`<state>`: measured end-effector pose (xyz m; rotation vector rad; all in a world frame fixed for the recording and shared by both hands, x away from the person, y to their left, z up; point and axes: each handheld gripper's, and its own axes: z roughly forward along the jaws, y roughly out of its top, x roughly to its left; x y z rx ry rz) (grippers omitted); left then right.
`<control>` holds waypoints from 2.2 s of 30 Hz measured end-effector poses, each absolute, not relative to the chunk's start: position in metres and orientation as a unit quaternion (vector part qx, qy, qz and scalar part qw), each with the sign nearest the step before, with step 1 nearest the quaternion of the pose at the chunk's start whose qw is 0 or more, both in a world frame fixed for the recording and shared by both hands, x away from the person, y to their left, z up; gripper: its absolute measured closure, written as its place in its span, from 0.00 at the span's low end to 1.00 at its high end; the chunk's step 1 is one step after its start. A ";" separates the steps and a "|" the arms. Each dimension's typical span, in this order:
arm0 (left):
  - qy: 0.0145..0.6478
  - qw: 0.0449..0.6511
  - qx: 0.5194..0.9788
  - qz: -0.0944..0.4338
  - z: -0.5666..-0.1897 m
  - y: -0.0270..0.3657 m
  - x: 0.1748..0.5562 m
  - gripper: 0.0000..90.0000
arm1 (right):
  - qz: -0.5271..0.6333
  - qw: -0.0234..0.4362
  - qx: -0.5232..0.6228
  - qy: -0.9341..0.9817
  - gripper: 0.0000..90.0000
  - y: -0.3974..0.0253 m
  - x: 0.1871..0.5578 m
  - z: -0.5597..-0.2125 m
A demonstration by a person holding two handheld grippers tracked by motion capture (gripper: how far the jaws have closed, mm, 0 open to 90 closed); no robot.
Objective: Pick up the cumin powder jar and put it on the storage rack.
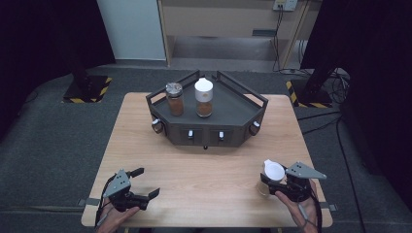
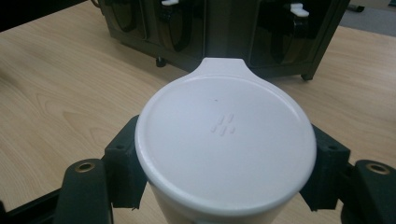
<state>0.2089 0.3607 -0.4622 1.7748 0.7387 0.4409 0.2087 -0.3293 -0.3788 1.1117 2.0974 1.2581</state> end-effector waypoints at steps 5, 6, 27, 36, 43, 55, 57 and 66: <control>0.314 0.554 0.749 0.186 -0.463 0.361 0.209 0.01 | 0.456 0.221 0.397 0.765 0.34 -0.325 0.217 -0.363; 0.313 0.553 0.749 0.186 -0.463 0.361 0.209 0.01 | 0.455 0.219 0.396 0.767 0.34 -0.324 0.220 -0.359; 0.315 0.552 0.750 0.184 -0.462 0.361 0.210 0.01 | 0.444 0.190 0.370 0.793 0.34 -0.296 0.267 -0.282; 0.315 0.551 0.750 0.184 -0.462 0.361 0.210 0.01 | 0.447 0.190 0.360 0.796 0.34 -0.281 0.291 -0.252; 0.315 0.552 0.750 0.183 -0.463 0.361 0.210 0.01 | 0.457 0.180 0.356 0.795 0.34 -0.269 0.313 -0.231; 0.315 0.553 0.750 0.182 -0.463 0.362 0.210 0.01 | 0.449 0.193 0.364 0.793 0.34 -0.250 0.352 -0.208; 0.315 0.553 0.750 0.182 -0.463 0.362 0.211 0.01 | 0.449 0.195 0.369 0.790 0.34 -0.249 0.358 -0.206; 0.316 0.554 0.748 0.182 -0.463 0.362 0.210 0.01 | 0.440 0.216 0.377 0.786 0.34 -0.237 0.378 -0.198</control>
